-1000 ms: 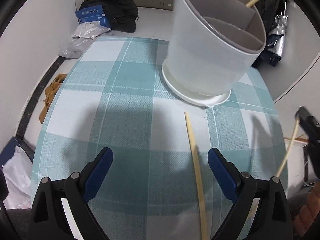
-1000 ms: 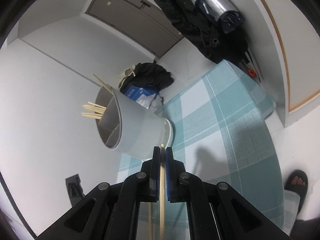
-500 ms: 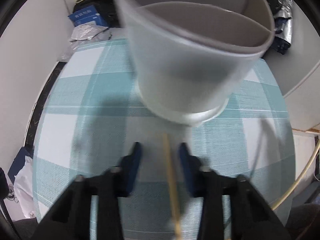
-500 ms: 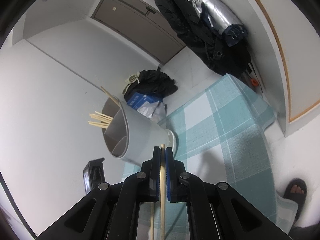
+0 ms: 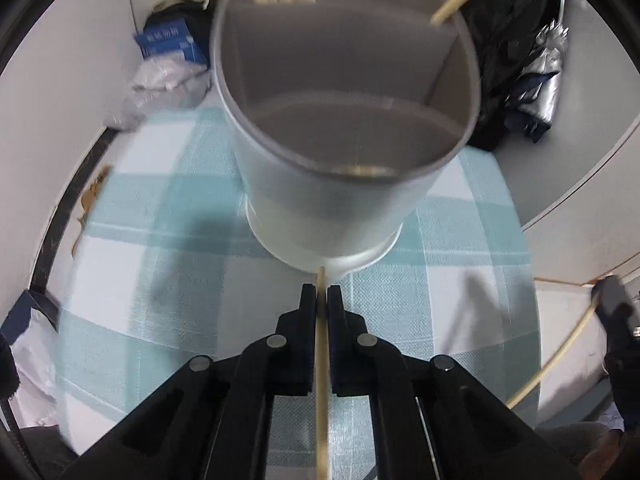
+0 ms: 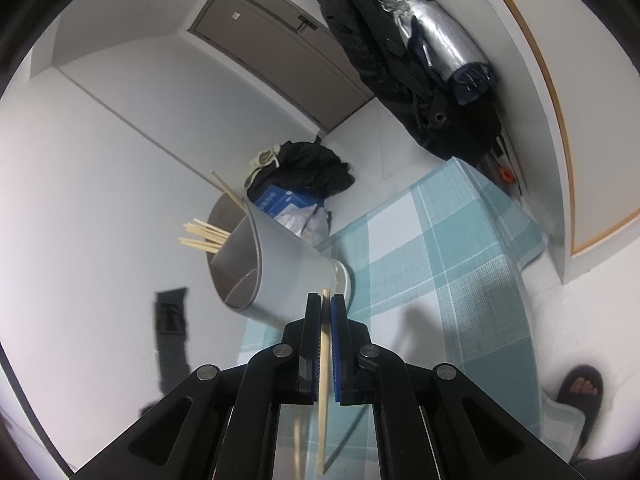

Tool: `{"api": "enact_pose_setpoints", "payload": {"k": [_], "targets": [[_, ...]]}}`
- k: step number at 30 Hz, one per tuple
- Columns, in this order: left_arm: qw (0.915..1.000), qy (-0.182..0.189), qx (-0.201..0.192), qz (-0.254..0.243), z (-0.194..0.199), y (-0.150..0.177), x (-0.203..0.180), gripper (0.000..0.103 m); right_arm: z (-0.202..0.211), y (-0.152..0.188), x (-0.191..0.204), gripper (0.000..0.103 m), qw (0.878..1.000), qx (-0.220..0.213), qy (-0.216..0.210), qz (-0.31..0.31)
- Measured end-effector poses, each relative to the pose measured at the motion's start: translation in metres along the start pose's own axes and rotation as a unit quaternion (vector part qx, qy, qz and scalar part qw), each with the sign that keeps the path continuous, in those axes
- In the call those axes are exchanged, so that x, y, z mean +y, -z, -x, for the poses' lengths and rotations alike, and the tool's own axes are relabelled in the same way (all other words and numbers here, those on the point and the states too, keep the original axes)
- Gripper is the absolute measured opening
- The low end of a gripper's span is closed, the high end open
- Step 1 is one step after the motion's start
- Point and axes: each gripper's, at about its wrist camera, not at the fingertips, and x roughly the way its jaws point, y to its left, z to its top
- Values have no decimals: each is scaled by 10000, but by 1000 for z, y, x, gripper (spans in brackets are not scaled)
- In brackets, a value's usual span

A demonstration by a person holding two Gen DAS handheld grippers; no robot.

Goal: Organize utensils
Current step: 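Carry both held chopsticks up above the white holder cup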

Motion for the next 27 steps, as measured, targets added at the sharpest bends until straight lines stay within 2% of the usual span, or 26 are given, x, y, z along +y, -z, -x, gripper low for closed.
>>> {"api": "enact_pose_setpoints", "payload": {"k": [8,11,13,15,19,27], "targets": [[9935,409,-996,-382,69,10,-10,1,13,12,22,4,9978,-201,224,584],[9885,485,-1327,-544,93,9,-14,1,21,17,38,4,9955,-327,75,890],[9857,636,-1431,-624,103,9,-19,1,25,20,49,4,9934,-390,11,1078],[9834,635,-1543,-714,106,2,-34,1,27,22,60,4,9906,-435,101,1292],[9798,712,-1651,-874,111,-3,-41,1,28,24,79,4,9855,-487,252,1606],[9773,785,-1712,-972,120,0,-36,1,25,23,100,4,9785,-481,526,1934]]}}
